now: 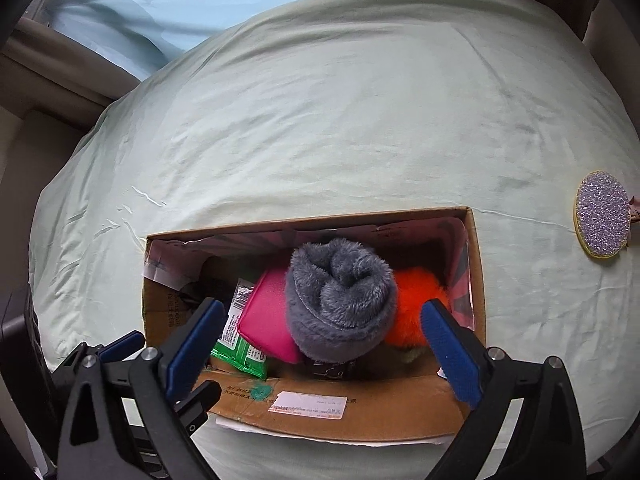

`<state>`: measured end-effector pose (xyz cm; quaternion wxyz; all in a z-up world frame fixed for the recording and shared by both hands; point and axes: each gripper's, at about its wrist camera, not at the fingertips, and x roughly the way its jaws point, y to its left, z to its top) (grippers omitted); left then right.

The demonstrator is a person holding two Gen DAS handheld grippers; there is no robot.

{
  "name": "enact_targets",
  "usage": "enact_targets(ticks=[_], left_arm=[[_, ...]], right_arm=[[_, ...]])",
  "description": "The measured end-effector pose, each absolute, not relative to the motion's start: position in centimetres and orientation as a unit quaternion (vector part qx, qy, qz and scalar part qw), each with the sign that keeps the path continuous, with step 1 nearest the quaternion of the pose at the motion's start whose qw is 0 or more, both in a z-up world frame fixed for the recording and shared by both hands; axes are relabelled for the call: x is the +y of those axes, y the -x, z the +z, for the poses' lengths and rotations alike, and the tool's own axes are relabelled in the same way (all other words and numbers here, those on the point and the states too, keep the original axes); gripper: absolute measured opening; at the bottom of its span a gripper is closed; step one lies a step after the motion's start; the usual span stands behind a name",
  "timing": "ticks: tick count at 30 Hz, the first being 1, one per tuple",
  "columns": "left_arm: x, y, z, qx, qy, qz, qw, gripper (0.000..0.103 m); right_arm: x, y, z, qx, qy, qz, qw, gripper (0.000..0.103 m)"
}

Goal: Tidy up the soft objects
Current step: 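Carry the black scrunchie and grey sock into the box and release both, then lift both tools from the box toward the glittery mirror and pink sock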

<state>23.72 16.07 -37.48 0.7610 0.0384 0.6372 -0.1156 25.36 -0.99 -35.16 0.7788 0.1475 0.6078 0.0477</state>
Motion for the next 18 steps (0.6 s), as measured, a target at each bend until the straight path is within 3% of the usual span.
enact_targets(ticks=[18], left_arm=[[17.2, -18.4, -27.9, 0.557, -0.044, -0.111, 0.822, 0.103]], right_arm=[[0.2, -19.0, -25.6, 0.539, -0.106, 0.055, 0.834, 0.098]])
